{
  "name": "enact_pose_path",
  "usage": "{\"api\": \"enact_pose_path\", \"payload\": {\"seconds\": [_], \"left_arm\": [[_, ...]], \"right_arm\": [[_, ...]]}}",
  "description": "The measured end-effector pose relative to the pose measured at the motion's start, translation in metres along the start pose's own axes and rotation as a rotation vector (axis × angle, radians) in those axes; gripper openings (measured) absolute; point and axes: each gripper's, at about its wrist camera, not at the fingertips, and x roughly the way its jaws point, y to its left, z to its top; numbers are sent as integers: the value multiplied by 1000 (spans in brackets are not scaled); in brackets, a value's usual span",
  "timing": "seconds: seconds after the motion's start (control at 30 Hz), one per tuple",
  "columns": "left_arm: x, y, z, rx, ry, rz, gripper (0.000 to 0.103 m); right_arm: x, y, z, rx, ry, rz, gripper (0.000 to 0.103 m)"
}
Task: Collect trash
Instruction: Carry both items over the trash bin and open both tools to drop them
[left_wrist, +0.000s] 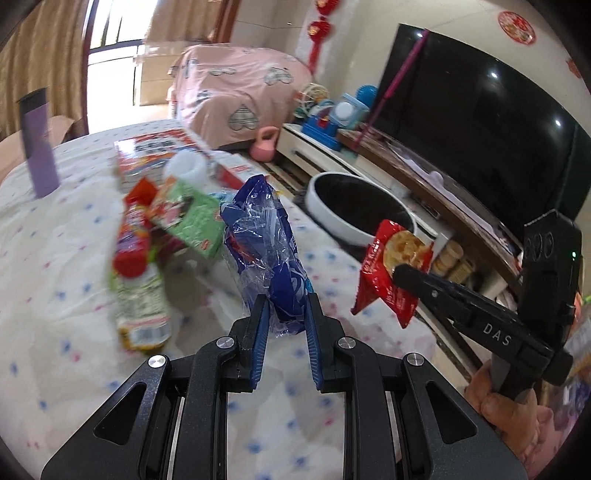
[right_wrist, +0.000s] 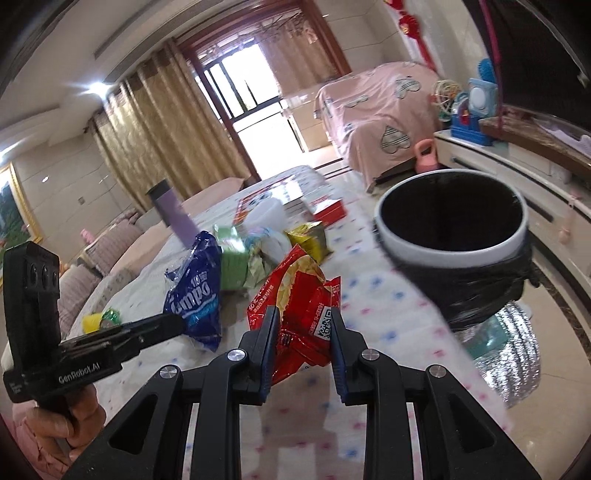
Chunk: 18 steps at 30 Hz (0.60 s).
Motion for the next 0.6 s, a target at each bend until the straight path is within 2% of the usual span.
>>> {"api": "enact_pose_path", "payload": {"seconds": [0.27, 0.6], "left_arm": [[24, -25, 17, 52, 24, -47, 18], [59, -59, 44, 105, 48, -78, 18]], "right_arm": [[-11, -26, 15, 31, -40, -30, 26], [-15, -74, 41, 68, -76, -113, 26]]}}
